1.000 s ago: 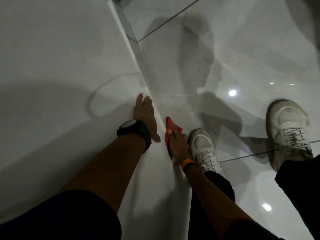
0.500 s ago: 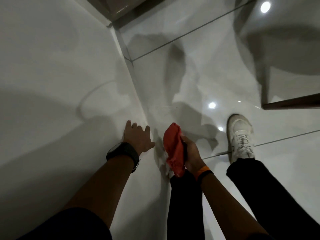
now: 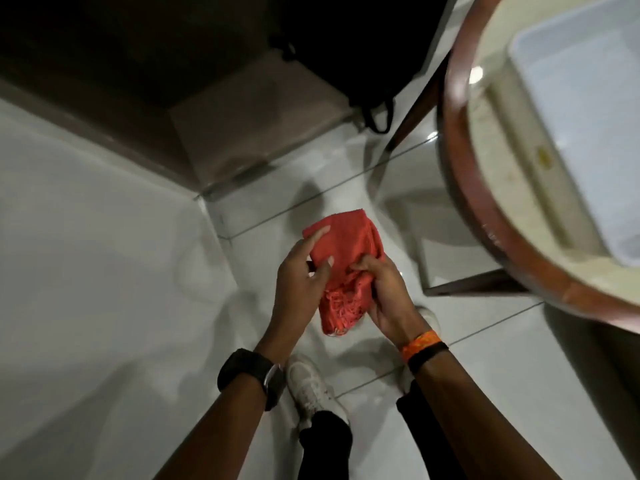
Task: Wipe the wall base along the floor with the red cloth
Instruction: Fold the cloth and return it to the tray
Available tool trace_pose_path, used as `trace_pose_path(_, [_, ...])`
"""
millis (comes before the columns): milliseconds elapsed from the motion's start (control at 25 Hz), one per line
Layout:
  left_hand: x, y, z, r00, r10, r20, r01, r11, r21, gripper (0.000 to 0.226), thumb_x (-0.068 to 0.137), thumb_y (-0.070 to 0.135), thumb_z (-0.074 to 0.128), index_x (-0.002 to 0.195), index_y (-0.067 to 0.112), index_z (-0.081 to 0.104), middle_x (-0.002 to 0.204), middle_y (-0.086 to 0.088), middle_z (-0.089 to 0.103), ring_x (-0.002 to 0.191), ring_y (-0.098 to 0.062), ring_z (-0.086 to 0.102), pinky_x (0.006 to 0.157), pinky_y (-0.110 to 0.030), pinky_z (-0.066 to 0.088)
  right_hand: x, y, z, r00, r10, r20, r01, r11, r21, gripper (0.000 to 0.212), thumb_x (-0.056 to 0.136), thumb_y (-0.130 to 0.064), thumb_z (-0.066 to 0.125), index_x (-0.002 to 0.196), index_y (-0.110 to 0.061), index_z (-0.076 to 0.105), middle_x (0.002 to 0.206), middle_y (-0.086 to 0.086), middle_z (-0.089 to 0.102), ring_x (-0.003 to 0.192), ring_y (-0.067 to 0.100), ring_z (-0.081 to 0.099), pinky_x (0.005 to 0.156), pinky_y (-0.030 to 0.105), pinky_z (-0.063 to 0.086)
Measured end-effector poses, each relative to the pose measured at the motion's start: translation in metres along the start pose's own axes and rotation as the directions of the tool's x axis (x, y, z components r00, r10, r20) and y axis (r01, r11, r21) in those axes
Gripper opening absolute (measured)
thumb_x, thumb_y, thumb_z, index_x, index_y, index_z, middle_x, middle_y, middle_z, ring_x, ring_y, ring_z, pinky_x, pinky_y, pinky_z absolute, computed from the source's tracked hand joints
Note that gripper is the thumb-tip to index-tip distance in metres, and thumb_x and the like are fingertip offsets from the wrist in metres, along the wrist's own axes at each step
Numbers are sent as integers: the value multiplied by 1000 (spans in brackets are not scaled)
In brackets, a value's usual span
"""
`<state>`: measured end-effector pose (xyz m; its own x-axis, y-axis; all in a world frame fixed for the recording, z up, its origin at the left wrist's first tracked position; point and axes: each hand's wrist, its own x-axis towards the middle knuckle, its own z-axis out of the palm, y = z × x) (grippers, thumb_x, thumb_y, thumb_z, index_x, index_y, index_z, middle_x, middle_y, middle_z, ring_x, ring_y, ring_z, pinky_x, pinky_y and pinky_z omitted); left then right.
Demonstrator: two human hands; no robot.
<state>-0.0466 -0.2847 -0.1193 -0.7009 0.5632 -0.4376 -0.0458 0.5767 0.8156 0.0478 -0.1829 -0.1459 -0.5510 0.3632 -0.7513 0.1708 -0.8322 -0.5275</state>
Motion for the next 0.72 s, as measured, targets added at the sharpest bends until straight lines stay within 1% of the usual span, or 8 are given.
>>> trace_pose_path(40, [3,30,3,998,68,-9,-67,996,60,58,99,9,65,150,32,51,139,1,61,125,-20,65,103,-44,57,-14,-31,1,993,-97,-70,81,978,-192,24,81,7,54,97,-7,65,78,13,65,73,29,59,68,36,54])
trace_pose_path(120, [6,87,11,980,200,12,-199,969,147,73,96,13,69,155,44,39,148,5,51,132,-17,59,104,-41,57,-45,-94,-2,935,-337,-109,227,807,-545,28,83,6,55,86,-22,61,71,-1,63,64,18,56,65,32,46])
trace_pose_path(240, [9,169,38,932,341,127,-361,907,219,98,92,20,74,155,62,12,159,11,36,135,-10,54,100,-27,57,-94,-185,-26,845,-526,-96,289,601,-745,50,79,-9,59,119,-38,58,78,-1,69,68,18,64,64,38,52])
trace_pose_path(320, [13,208,65,897,389,208,-434,864,255,108,90,23,76,154,64,0,165,16,23,133,-7,52,94,-16,54,-111,-228,-48,826,-555,-100,277,554,-785,70,78,-13,58,137,-48,43,76,9,70,66,25,65,62,45,56])
trace_pose_path(440, [29,263,122,886,353,300,-420,885,201,113,89,18,76,156,61,-4,166,16,18,150,-19,38,108,-36,54,-118,-291,-99,834,-537,-130,243,568,-786,78,85,-11,65,146,-48,32,73,8,67,69,31,69,64,46,58])
trace_pose_path(560, [58,291,173,913,265,310,-366,869,333,107,90,19,76,164,39,2,163,3,26,147,-24,39,113,-33,41,-96,-331,-145,854,-511,-95,202,494,-846,79,86,-5,67,152,-36,36,79,7,65,76,33,64,72,45,54])
trace_pose_path(640, [72,296,196,937,198,286,-331,764,553,102,93,23,74,166,27,2,163,-5,28,144,-27,45,114,-37,40,-73,-340,-159,875,-484,-20,203,404,-892,79,87,1,63,156,-27,37,86,3,65,81,27,59,75,36,47])
trace_pose_path(720, [79,293,215,944,185,272,-329,543,773,100,95,29,72,166,18,3,162,-12,32,152,-32,35,121,-44,33,-49,-341,-167,894,-448,20,174,305,-936,79,87,5,60,159,-18,34,108,9,69,93,29,62,79,31,43])
